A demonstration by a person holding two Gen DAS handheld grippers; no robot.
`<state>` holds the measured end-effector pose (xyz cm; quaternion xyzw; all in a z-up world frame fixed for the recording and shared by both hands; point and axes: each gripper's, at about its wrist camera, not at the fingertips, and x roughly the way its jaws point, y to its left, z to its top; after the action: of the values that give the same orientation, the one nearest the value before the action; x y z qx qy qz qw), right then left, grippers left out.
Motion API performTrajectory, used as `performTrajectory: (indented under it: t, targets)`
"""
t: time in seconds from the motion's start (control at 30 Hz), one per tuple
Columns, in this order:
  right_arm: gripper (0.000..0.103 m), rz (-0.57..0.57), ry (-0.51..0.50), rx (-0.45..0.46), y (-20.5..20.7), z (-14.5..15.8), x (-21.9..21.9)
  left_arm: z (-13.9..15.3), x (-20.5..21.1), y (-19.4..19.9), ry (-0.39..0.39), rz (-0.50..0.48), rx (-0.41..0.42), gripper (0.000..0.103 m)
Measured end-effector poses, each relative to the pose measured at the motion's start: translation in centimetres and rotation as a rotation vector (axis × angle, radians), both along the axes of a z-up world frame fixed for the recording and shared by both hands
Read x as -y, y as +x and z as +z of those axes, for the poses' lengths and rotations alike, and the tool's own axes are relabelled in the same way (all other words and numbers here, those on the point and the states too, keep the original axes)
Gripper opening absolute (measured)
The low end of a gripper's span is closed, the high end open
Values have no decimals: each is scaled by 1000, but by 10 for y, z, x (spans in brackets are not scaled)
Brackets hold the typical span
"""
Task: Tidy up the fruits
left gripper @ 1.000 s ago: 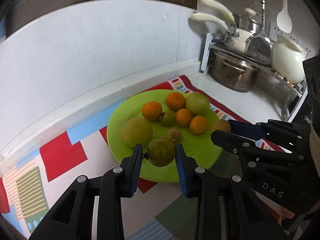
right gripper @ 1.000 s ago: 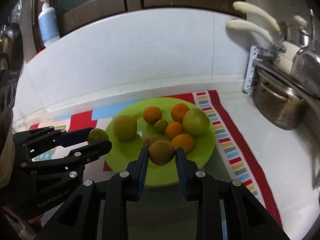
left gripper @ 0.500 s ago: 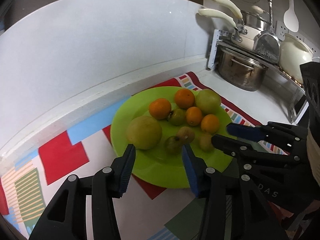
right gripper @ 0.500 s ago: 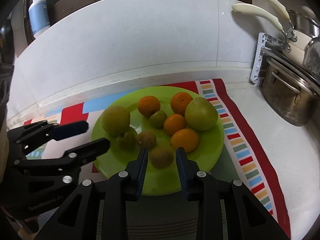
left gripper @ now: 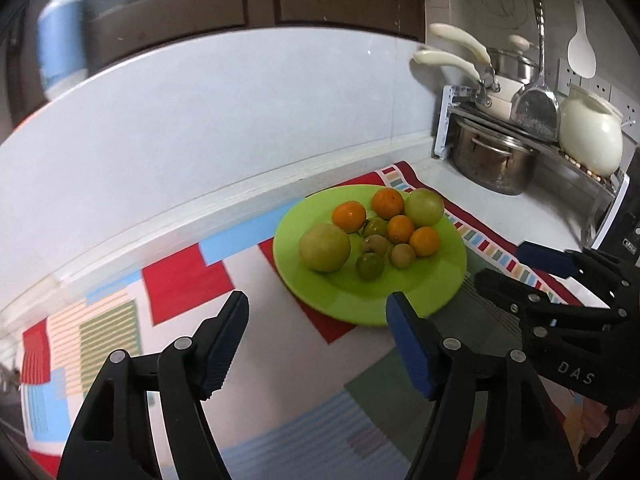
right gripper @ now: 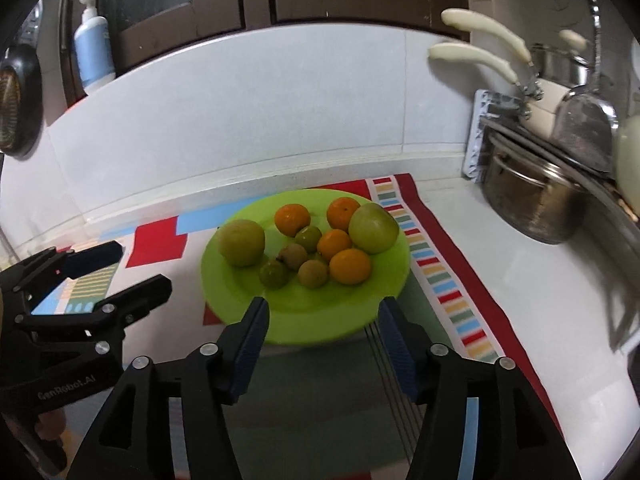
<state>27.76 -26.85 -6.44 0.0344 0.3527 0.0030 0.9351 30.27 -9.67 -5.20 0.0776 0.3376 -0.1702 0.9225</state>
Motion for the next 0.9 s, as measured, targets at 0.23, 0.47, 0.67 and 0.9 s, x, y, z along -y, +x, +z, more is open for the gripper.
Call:
performTrajectory:
  t: [0.23,0.47,0.67,0.9]
  targets:
    - [68,-12,-18,41,-45,18,-8,20,-14,-47,-26,42,37,84]
    - [79,-26,-34,88,-96,39,-12,41,-26,-97,-37,79,88,95]
    - [84,-17,-45,120,-133,54,-19,50,-37,-134,-26,112,115,99]
    - [87,-4,-37,149,-168,67,-28,59,-49,-171,-26,136,135,103]
